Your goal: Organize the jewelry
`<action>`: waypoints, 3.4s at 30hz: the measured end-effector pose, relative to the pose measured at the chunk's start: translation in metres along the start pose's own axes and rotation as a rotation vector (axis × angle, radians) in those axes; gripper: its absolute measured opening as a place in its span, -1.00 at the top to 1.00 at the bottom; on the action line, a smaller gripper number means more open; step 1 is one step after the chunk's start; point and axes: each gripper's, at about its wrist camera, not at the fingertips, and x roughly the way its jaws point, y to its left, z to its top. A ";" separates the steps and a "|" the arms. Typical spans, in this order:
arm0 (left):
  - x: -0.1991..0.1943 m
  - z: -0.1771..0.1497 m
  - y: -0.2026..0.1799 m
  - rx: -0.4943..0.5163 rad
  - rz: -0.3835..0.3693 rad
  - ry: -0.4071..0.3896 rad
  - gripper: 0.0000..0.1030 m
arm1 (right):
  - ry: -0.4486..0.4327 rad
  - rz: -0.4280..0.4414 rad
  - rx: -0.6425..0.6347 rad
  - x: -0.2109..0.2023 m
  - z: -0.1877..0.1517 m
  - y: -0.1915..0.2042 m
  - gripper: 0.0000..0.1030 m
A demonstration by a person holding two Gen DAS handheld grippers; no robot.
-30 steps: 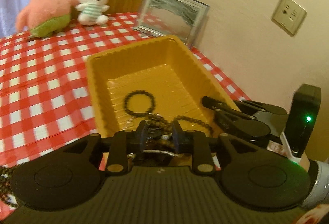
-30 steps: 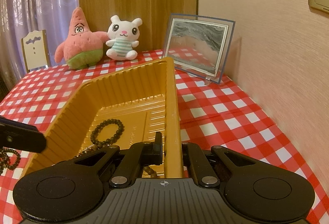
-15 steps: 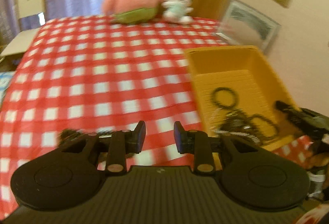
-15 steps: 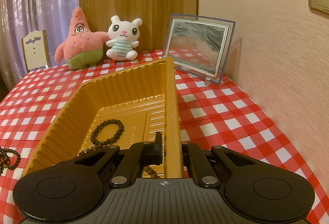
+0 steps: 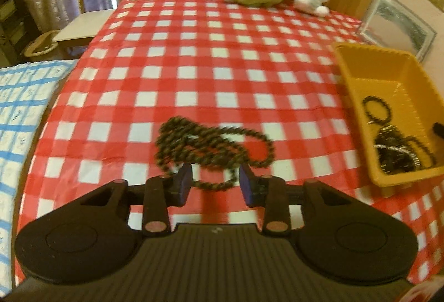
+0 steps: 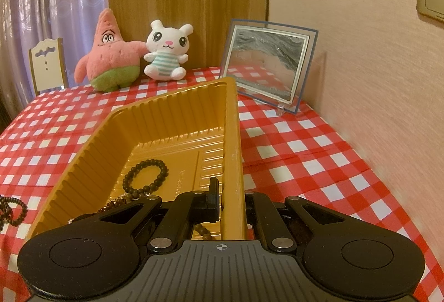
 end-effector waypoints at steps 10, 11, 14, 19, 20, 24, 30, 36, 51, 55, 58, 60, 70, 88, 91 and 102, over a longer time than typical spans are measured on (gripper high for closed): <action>0.027 0.017 0.033 -0.151 0.055 -0.049 -0.13 | 0.007 -0.003 -0.019 -0.001 -0.002 0.001 0.91; 0.032 0.020 0.034 -0.158 0.064 -0.053 -0.13 | 0.008 -0.004 -0.019 -0.001 -0.002 0.001 0.91; 0.050 0.027 0.034 -0.145 0.092 -0.029 -0.10 | 0.007 -0.003 -0.018 -0.001 -0.002 0.001 0.91; 0.059 0.021 0.024 -0.138 0.074 -0.032 0.32 | 0.007 -0.003 -0.017 -0.001 -0.003 0.001 0.90; 0.059 0.020 0.022 -0.132 0.045 -0.039 0.46 | 0.007 -0.004 -0.017 -0.001 -0.003 0.001 0.90; 0.062 0.019 0.009 -0.087 -0.020 -0.014 0.78 | 0.010 -0.006 -0.012 0.000 -0.003 0.000 0.91; 0.044 0.033 -0.003 -0.035 -0.097 -0.044 0.88 | 0.009 -0.005 -0.014 0.000 -0.003 0.000 0.91; -0.006 0.064 -0.018 0.054 -0.184 -0.126 0.88 | 0.007 0.000 -0.010 0.002 -0.005 0.000 0.91; -0.136 0.142 -0.097 0.228 -0.406 -0.396 0.88 | -0.002 0.012 0.004 0.006 -0.004 -0.003 0.90; -0.169 0.160 -0.123 0.262 -0.496 -0.475 0.88 | -0.004 0.016 0.010 0.006 -0.004 -0.003 0.90; -0.184 0.167 -0.141 0.295 -0.545 -0.517 0.88 | -0.007 0.021 0.017 0.006 -0.003 -0.002 0.90; -0.185 0.167 -0.151 0.305 -0.565 -0.513 0.88 | -0.010 0.022 0.018 0.006 -0.002 -0.002 0.90; -0.098 0.125 -0.187 0.260 -0.615 -0.211 0.88 | -0.017 0.031 0.022 0.006 -0.003 -0.003 0.90; -0.037 0.077 -0.196 0.231 -0.397 -0.113 -0.24 | 0.060 0.097 0.109 0.032 -0.014 -0.029 0.90; -0.046 0.068 -0.177 0.245 -0.316 -0.134 -0.33 | 0.077 0.127 0.138 0.034 -0.015 -0.039 0.90; -0.092 0.024 -0.094 0.266 -0.077 -0.188 -0.69 | -0.041 0.028 0.106 -0.053 0.008 -0.019 -0.72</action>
